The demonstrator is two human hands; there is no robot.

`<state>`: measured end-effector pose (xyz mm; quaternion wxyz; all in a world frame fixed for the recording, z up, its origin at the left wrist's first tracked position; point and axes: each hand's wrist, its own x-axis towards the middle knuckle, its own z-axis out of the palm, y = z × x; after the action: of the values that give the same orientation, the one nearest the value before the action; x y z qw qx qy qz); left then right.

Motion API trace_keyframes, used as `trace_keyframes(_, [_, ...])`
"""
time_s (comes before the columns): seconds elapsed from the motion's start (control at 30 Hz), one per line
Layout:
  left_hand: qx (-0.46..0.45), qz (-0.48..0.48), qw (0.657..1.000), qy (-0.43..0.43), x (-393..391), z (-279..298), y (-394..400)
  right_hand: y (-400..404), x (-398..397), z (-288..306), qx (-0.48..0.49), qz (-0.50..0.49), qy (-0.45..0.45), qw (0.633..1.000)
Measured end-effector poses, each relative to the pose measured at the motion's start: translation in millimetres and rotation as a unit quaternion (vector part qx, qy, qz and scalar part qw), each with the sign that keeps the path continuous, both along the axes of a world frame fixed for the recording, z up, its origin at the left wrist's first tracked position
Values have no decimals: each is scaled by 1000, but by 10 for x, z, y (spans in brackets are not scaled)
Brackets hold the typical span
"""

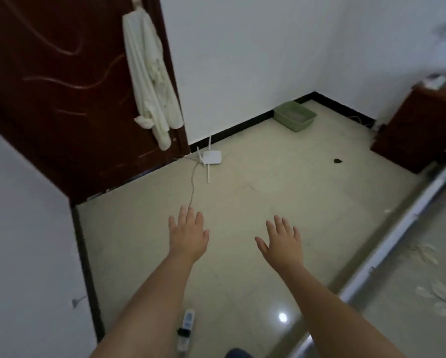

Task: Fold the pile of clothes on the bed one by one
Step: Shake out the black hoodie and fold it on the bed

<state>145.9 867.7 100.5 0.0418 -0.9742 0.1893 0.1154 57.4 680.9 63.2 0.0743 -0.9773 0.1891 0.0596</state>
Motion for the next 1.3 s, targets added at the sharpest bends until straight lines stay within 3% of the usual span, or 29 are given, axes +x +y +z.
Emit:
trace_keyframes(0.27, [-27,-230,973,3,1156,-120,-2188,-1744,523,-71,-28,-195,-7,980])
trace_keyframes(0.53, [-7,-370,928,-35,2130,119,-4740,-3844,1172,243,-37,-318,-72,945])
trace_keyframes(0.63, [-9,-414,909,-45,2289,172,-5600,-4534,1226,420,-88,-346,-139,924])
trace_keyframes(0.83, [-33,-501,863,-57,2575,127,-7478,-6116,1311,379,-78,-414,-131,898])
trace_keyframes(1.1, [-75,-603,792,-63,2867,440,-10304,-8316,1394,541,-91,-544,-124,825])
trace_keyframes(1.3, [-82,-660,746,-43,2484,352,-12079,-9531,995,489,-93,-625,-151,761])
